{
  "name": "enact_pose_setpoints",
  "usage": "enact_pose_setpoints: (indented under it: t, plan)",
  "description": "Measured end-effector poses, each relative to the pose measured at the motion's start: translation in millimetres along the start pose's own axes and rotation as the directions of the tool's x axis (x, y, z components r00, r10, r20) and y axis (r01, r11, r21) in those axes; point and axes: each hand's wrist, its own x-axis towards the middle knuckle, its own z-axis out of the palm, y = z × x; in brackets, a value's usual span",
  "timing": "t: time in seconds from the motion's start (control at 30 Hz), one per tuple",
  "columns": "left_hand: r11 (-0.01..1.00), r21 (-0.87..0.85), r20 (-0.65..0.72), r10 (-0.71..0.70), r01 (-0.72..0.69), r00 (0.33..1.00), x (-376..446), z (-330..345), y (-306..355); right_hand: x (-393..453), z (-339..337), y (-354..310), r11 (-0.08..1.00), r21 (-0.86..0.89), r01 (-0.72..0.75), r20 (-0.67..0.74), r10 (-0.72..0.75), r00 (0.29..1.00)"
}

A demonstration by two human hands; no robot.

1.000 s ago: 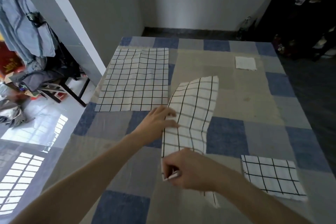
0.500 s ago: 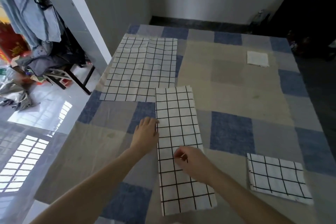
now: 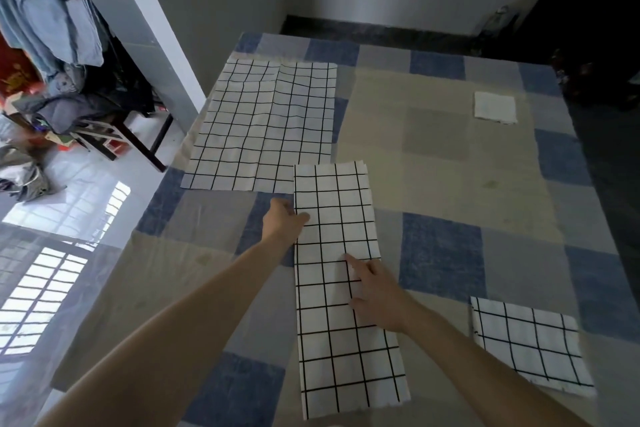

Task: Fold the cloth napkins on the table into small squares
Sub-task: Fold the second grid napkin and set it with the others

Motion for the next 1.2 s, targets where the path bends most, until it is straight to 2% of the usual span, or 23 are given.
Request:
enact_pose_setpoints:
  t: [0.13,0.23,0.4,0.47,0.6,0.7,0.77,0.8,0.83,0.9,0.93,0.97,1.0,1.07,1.2]
  plan:
    - [0.995,-0.059,0.061,-0.077,0.081,0.995,16,2,8,-2,2,0,0.997,-0.077,0.017,0.008,-0.016,1.0]
    - [0.994,-0.062,0.1,-0.079,0.085,0.992,22,1,10,-4,3,0,0.994,-0.109,0.03,-0.012,-0.031,0.999]
    - [1.0,-0.025,0.169,0.008,-0.004,0.986,25,-7,22,-4,3,-3,0.981,-0.187,0.057,-0.079,-0.073,0.994]
    - [0.996,-0.077,0.215,0.05,-0.034,0.975,25,-12,28,-6,5,-4,0.977,-0.197,0.083,-0.129,-0.109,0.986]
    - [0.983,-0.142,0.281,0.151,-0.115,0.948,22,-22,29,-8,4,-1,0.999,0.02,0.04,-0.118,-0.038,0.992]
    - [0.958,-0.143,0.279,0.281,-0.25,0.918,0,-29,26,-6,-1,1,0.992,0.125,0.028,-0.082,-0.018,0.996]
    - [0.929,-0.135,0.275,0.369,-0.345,0.888,-18,-31,21,-4,-7,-2,0.959,0.283,0.001,-0.08,0.022,0.997]
    - [0.912,-0.146,0.286,0.41,-0.383,0.866,-28,-33,18,-3,-11,-3,0.892,0.449,-0.051,-0.081,0.098,0.992]
    - [0.891,-0.157,0.307,0.454,-0.425,0.837,-37,-35,14,-3,-16,-2,0.744,0.657,-0.12,-0.064,0.214,0.975]
    - [0.843,-0.158,0.348,0.535,-0.515,0.77,-51,-41,3,-12,-28,2,0.334,0.929,-0.159,0.03,0.362,0.932]
    - [0.816,-0.119,0.358,0.567,-0.566,0.742,-55,-43,-3,-18,-34,6,0.172,0.975,-0.143,0.07,0.374,0.925]
    - [0.786,-0.058,0.362,0.591,-0.615,0.721,-60,-44,-10,-25,-39,11,0.07,0.988,-0.134,0.1,0.361,0.927]
    - [0.76,0.002,0.361,0.605,-0.65,0.71,-64,-44,-16,-31,-44,15,0.014,0.989,-0.145,0.131,0.335,0.933]
    - [0.739,0.073,0.36,0.607,-0.67,0.709,-74,-43,-27,-41,-48,26,0.052,0.973,-0.226,0.2,0.299,0.933]
    - [0.684,0.184,0.395,0.607,-0.706,0.69,-93,-39,-46,-60,-43,35,0.398,0.839,-0.371,0.249,0.326,0.912]
